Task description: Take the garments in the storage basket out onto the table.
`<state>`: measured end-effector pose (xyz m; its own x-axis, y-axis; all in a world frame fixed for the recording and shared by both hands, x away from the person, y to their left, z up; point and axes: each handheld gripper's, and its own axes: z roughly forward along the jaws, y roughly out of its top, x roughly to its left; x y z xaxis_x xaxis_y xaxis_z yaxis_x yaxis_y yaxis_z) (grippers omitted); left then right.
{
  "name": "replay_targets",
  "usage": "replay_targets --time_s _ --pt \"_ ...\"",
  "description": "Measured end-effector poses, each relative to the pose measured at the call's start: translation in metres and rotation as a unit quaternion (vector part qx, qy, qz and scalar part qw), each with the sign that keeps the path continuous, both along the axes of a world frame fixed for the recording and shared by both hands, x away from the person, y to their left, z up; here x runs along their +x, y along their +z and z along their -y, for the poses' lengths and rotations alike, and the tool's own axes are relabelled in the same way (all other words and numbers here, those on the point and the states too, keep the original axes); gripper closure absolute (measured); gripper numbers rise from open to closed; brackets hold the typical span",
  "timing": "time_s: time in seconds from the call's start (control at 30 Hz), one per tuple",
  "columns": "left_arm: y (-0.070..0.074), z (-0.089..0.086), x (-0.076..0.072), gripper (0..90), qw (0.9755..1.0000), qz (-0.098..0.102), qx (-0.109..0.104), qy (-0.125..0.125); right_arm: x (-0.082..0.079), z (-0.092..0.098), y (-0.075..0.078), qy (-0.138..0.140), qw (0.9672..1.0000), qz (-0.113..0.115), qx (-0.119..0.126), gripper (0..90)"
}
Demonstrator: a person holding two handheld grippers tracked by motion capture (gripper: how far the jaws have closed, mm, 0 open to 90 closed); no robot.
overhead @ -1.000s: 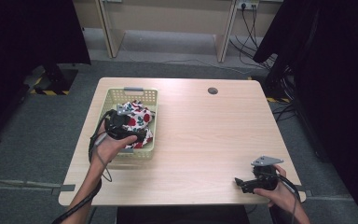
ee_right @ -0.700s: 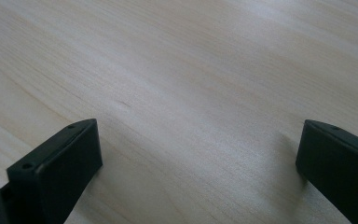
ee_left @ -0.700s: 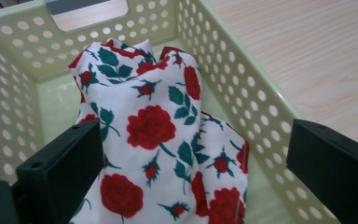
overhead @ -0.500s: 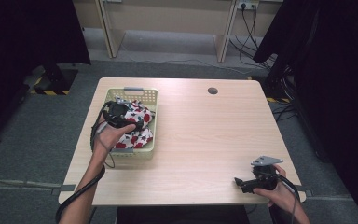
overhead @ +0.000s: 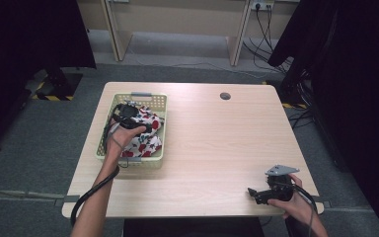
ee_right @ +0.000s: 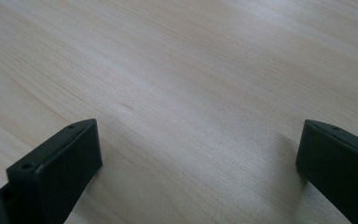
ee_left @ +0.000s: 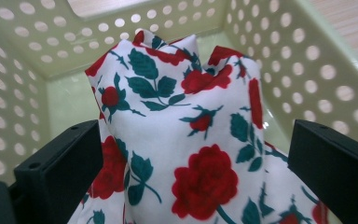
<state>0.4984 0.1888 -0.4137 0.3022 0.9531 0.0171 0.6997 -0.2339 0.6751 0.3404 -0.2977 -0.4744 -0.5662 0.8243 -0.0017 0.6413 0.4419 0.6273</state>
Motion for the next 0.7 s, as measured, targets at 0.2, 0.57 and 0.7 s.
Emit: replay_targets --time_s 0.2,0.57,0.7 --pt "-0.025 -0.004 0.008 2.1 0.9997 -0.021 -0.001 0.009 0.000 0.000 0.000 0.000 1.0000 -0.001 0.000 0.3" --pt "-0.053 -0.003 0.012 4.9 0.9988 -0.046 0.014 0.011 0.000 0.000 0.000 0.002 1.0000 0.001 0.001 0.3" --pt "-0.048 -0.004 0.009 43.9 0.9992 -0.040 -0.001 -0.003 0.000 -0.001 0.000 0.004 1.0000 0.003 0.001 0.3"
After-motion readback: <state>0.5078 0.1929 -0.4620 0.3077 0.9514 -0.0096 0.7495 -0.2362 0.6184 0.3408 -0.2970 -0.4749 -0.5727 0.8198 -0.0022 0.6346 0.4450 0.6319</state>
